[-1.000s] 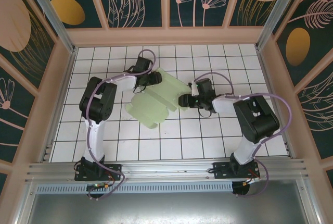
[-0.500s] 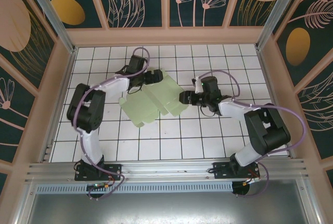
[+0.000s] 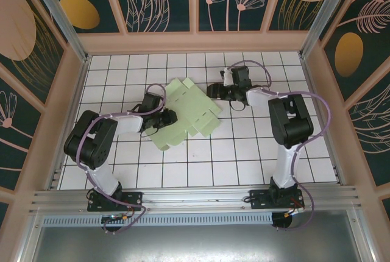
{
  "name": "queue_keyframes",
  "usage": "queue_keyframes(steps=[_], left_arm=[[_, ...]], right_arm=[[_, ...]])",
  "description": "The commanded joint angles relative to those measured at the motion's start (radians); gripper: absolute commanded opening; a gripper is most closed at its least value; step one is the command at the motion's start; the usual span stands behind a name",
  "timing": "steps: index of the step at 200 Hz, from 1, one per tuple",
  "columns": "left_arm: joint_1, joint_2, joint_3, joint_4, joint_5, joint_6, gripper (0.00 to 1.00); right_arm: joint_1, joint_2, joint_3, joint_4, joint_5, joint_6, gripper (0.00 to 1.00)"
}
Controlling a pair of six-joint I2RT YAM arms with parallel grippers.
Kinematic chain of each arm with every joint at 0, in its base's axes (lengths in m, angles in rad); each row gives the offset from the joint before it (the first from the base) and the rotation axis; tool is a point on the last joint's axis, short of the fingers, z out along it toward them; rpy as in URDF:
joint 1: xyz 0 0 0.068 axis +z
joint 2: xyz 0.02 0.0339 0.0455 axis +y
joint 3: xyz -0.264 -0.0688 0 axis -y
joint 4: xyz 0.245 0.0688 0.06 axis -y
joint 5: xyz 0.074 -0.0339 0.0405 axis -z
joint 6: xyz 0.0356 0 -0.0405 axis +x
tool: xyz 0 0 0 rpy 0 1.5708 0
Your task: Fold the paper box
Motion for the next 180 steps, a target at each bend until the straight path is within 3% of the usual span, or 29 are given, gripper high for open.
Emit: queue_keyframes(steps=[1, 33, 57, 99, 120, 127, 165, 180], left_arm=[[-0.005, 0.035, -0.005, 0.02, -0.02, 0.0, 0.28], [-0.005, 0.036, -0.002, 0.011, -0.026, 0.011, 0.28], [-0.005, 0.042, 0.003, 0.004, -0.033, 0.021, 0.29], [-0.005, 0.039, 0.009, 0.003, -0.032, 0.024, 0.29], [-0.005, 0.028, 0.013, 0.0, -0.031, 0.024, 0.32], [-0.005, 0.017, 0.014, 0.001, -0.029, 0.023, 0.36], [-0.006, -0.124, 0.017, 0.014, -0.095, 0.021, 0.96], [-0.005, -0.156, 0.043, 0.0, -0.133, 0.008, 0.99]], right_arm=[[-0.003, 0.068, 0.084, -0.101, -0.078, -0.082, 0.65], [-0.002, 0.123, 0.135, -0.137, -0.156, -0.117, 0.59], [0.004, 0.136, 0.141, -0.133, -0.217, -0.134, 0.49], [0.004, 0.117, 0.128, -0.124, -0.211, -0.15, 0.0], [0.005, 0.069, 0.086, -0.09, -0.182, -0.162, 0.0], [0.006, 0.046, 0.067, -0.079, -0.154, -0.165, 0.0], [0.054, -0.085, -0.03, -0.072, 0.126, -0.267, 0.0], [0.073, -0.121, -0.055, -0.079, 0.248, -0.277, 0.0]])
